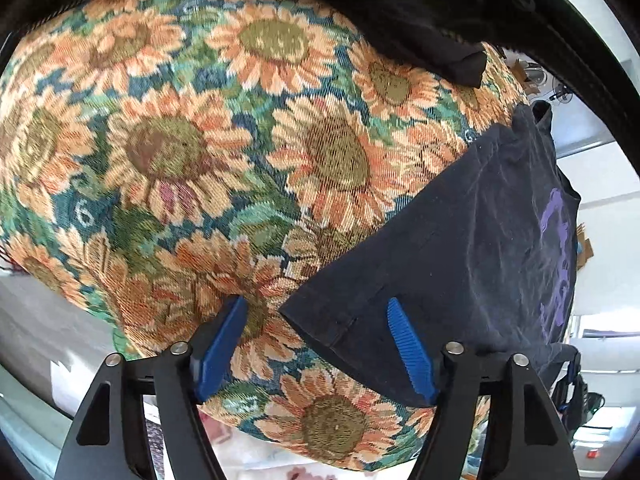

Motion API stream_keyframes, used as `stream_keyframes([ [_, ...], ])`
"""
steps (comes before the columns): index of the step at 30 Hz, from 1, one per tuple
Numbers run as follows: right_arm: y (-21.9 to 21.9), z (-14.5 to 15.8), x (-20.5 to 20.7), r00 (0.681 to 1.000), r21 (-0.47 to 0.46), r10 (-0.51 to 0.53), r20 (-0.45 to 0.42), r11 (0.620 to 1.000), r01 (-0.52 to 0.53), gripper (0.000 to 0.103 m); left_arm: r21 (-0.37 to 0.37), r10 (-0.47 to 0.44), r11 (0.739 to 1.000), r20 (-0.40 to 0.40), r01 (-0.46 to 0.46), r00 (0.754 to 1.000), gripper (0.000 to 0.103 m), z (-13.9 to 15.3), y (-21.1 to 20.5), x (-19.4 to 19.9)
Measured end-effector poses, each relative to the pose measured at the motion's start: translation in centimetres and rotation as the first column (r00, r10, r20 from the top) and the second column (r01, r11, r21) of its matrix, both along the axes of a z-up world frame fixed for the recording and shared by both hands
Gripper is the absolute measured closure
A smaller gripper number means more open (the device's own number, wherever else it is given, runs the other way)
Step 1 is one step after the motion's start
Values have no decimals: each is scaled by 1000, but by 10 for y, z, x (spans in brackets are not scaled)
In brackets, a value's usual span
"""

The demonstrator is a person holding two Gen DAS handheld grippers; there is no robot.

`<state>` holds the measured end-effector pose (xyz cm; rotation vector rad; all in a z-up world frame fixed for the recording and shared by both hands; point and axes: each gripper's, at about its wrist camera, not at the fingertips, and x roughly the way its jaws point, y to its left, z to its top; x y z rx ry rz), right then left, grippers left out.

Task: Fold clothes

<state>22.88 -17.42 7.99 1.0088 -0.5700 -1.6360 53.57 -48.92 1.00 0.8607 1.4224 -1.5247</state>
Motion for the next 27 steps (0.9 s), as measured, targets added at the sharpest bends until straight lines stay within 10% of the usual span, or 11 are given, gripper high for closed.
stream_keyframes([
  [4, 4, 4, 3, 1000, 9, -5, -17, 1000, 5, 97, 23, 11, 1000, -58, -10, 998, 95, 1, 5, -3],
  [18, -3, 47, -22, 993, -27, -53, -101, 998, 51, 98, -370, -74, 929, -170, 6, 983, 95, 144, -57, -74],
  [27, -11, 26, -74, 984, 122, -163, -73, 978, 171, 98, -339, -118, 936, -59, 91, 991, 95, 109, -143, -205],
])
